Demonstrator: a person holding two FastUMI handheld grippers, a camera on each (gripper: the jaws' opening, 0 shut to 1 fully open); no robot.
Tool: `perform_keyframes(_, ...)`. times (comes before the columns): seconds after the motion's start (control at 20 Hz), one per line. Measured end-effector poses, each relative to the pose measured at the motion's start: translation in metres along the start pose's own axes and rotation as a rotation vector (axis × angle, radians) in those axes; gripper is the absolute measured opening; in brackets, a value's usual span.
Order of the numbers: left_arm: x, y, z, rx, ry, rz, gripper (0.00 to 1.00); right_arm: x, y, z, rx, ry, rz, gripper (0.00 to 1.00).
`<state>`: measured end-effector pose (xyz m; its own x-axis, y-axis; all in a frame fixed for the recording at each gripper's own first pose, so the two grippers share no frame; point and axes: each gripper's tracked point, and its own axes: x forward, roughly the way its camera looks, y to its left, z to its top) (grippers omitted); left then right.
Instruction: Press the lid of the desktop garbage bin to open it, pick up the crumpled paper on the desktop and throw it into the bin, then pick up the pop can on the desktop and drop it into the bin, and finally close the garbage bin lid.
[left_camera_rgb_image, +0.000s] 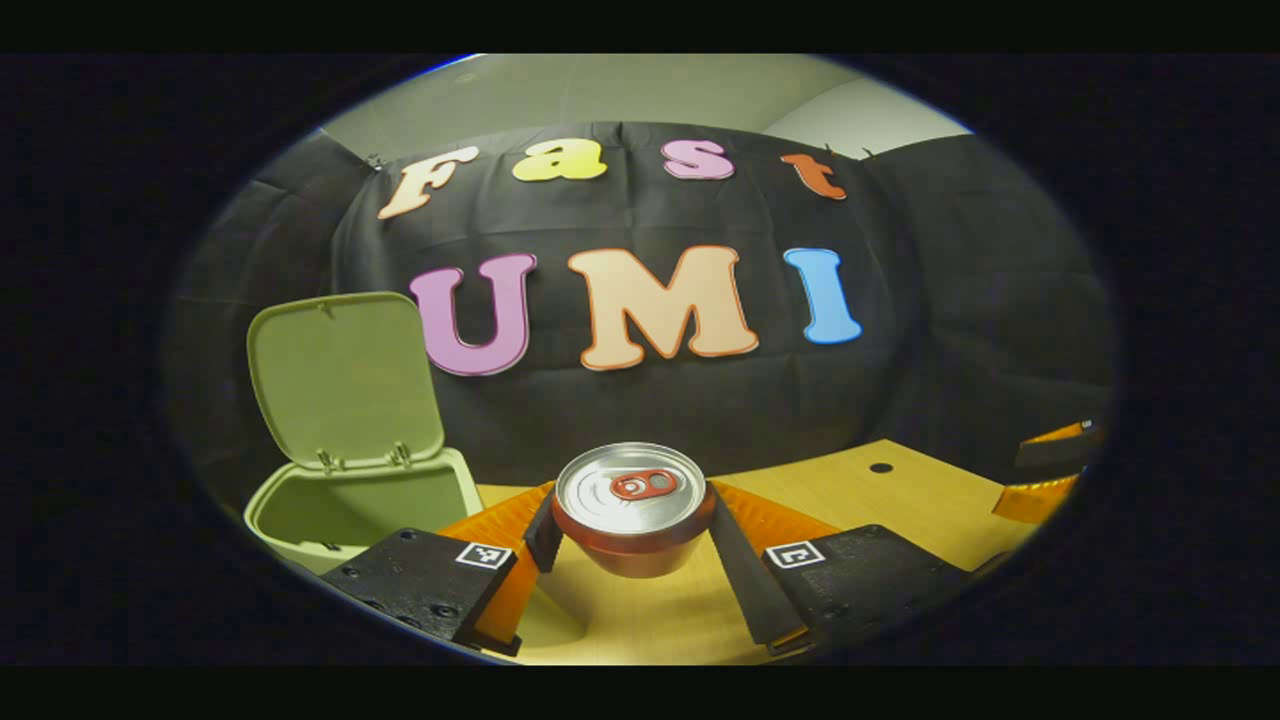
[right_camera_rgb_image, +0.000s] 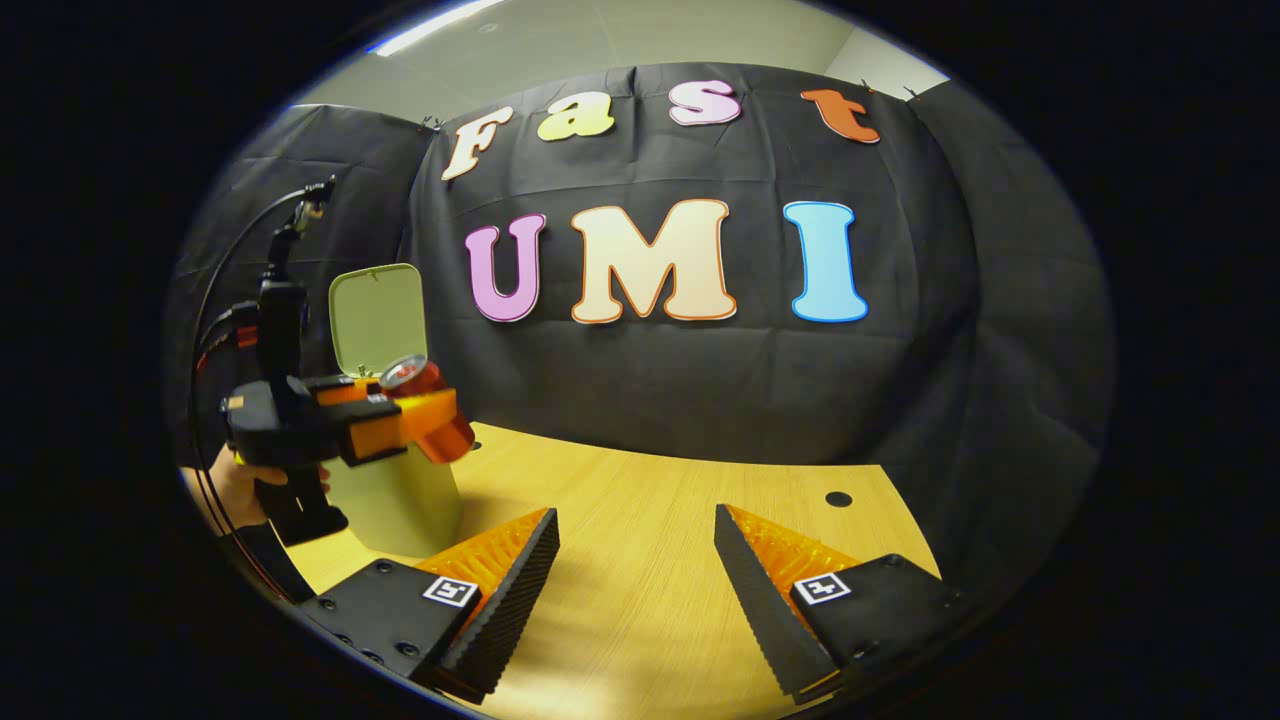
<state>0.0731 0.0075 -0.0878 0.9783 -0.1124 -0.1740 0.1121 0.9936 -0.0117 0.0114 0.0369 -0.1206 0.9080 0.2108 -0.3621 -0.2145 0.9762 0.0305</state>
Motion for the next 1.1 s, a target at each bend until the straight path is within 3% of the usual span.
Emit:
perform_keyframes(0.45,-0.005,0.076,0.043,-0.008,-0.085,0.132,0.77,0.011,0.011,-0.005,0.033,0.011,0.009,0.99)
perform_keyframes(1.05,-0.03,0.158,0.004,-0.003,-0.019,0.308,0.76,0.033,0.047,-0.01,0.006,0.043,0.077,0.98)
perform_keyframes(1.1,-0.032,0.162,0.004,-0.002,-0.022,0.317,0.8,0.034,0.05,-0.011,0.002,0.047,0.08,0.99)
